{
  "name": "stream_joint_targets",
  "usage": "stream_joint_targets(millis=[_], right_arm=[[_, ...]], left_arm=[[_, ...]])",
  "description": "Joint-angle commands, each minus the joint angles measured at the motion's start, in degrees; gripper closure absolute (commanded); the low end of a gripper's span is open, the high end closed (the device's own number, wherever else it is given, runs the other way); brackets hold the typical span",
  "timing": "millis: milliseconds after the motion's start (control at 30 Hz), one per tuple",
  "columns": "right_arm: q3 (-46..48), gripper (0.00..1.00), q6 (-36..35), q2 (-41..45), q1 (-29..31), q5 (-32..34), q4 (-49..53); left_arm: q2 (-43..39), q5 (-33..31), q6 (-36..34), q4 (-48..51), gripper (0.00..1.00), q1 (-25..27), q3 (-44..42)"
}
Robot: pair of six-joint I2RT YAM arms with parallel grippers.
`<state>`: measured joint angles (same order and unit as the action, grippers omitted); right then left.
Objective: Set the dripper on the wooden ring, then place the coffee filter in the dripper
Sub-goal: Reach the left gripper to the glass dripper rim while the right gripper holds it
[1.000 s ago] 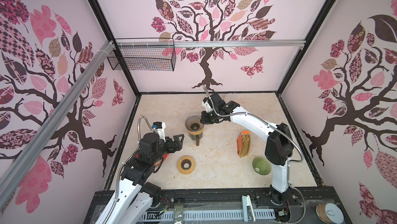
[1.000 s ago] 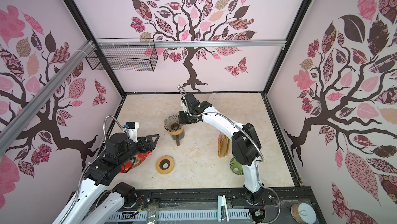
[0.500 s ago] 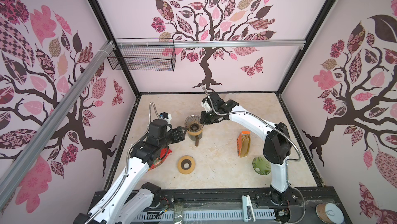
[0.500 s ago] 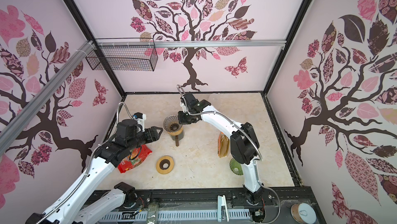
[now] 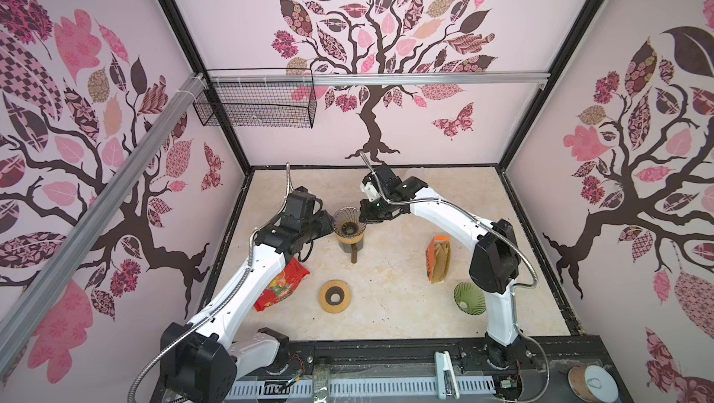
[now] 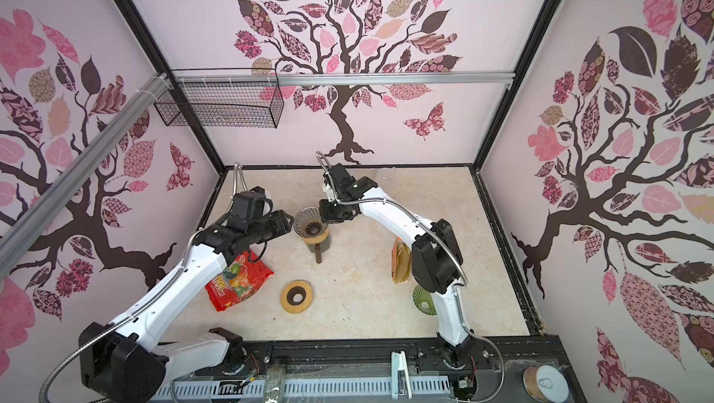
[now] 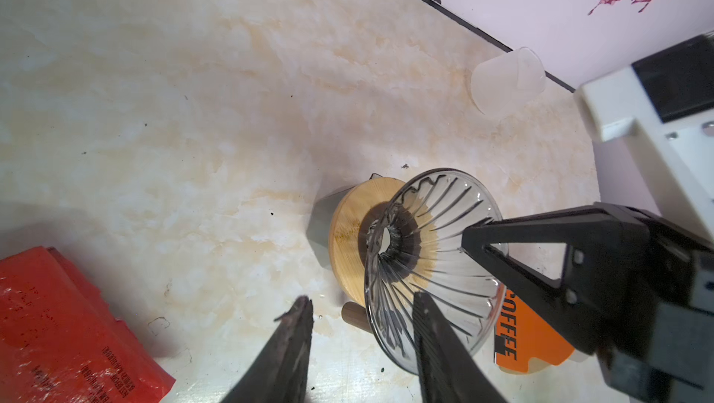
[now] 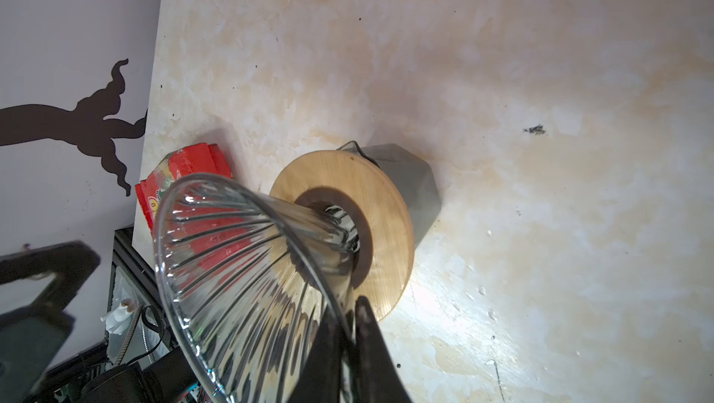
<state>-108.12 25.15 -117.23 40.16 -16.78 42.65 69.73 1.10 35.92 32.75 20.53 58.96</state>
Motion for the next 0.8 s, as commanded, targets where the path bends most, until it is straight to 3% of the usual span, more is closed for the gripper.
stream_joint_targets(millis=[0,167,433,567,767], right_arm=[[-2.3,0.89,-1.3,-3.0,0.3,-0.5,2.6],[-2.7,0.88,-1.3,-3.3,0.3,-0.7,2.7],[-3.3,0.88,-1.5,-3.7,0.3,-0.8,3.0],[-3.3,0.88,-1.6,-3.9,0.3,-0.8,3.1],[-4.2,0.87,-1.9,-4.8,0.3,-0.7,3.9]], left_arm=[[1.8,-0.4,0.7,-0.1,0.59,-0.7,3.6],[5.3,3.0,1.5,-1.2,0.69,-1.8,4.5],[8.2,5.2,1.8,-2.0,0.7,-2.4,5.1],[9.3,5.4,2.5,-2.0,0.77,-3.0,5.3],[11.2,5.8,2.9,-1.1,0.78,-3.7,7.0]])
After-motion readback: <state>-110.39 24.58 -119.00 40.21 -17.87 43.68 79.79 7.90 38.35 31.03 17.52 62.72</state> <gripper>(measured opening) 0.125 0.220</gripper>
